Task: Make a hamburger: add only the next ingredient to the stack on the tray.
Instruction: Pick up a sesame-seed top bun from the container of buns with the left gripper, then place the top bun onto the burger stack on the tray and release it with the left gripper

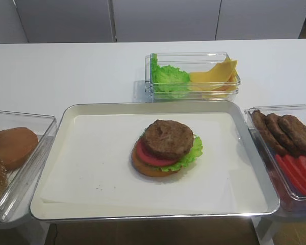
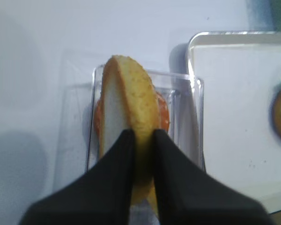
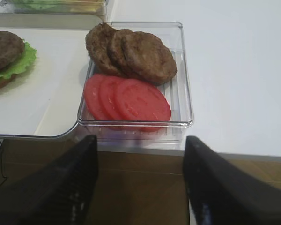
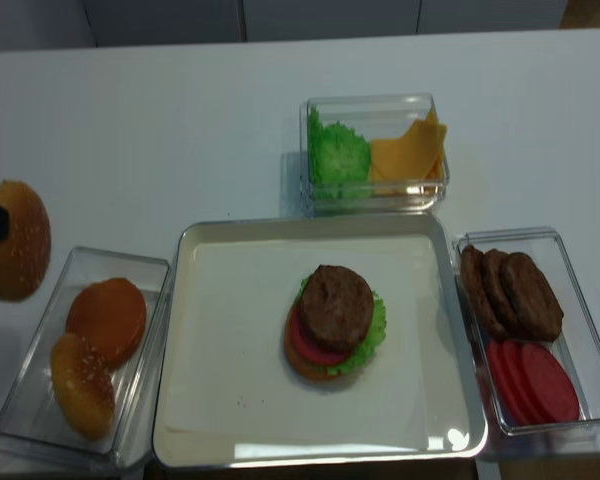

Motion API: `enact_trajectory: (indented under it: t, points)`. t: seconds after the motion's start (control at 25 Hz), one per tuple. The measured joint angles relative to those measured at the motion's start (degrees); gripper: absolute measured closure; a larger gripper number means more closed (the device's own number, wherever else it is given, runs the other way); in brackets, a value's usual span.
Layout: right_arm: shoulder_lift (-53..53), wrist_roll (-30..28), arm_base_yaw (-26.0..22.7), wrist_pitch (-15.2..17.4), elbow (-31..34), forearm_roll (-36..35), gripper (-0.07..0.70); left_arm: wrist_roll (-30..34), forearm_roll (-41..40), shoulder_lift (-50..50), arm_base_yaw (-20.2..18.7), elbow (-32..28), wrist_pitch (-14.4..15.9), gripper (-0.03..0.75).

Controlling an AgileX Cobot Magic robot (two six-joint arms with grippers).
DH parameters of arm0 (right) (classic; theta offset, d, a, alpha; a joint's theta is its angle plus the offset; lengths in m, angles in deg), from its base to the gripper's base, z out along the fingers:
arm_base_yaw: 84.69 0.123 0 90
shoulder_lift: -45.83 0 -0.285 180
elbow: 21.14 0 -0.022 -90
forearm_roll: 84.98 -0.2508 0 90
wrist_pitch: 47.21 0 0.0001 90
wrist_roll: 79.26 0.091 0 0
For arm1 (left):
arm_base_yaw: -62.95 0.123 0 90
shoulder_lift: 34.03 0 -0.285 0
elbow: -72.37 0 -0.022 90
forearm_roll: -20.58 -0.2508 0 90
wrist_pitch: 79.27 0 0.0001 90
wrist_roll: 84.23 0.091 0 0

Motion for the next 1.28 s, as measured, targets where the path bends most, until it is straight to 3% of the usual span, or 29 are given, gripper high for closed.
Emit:
enact_trajectory:
  t: [0.16, 0.28, 0.96, 1.12, 1.28]
  points:
    - [0.0, 0.0, 0.0, 0.0, 0.0, 0.0, 0.182, -0.29, 6.67, 0.13, 0.13, 2.69, 0.1, 0.635]
    - [0.0, 0.0, 0.0, 0.0, 0.0, 0.0, 0.182, -0.55, 10.52, 0.13, -2.04, 2.82, 0.1, 0.635]
    - [0.0, 0.0, 0.0, 0.0, 0.0, 0.0, 0.182, -8.35, 10.75, 0.13, -32.51, 0.01, -0.46, 0.648]
    - [0.0, 0.0, 0.0, 0.0, 0.0, 0.0, 0.182, -11.27, 10.98, 0.13, -38.46, -2.18, -6.81, 0.648]
    - [0.0, 0.0, 0.0, 0.0, 0.0, 0.0, 0.182, -12.59, 13.44, -0.12, -42.94, -6.89, -15.26, 0.648]
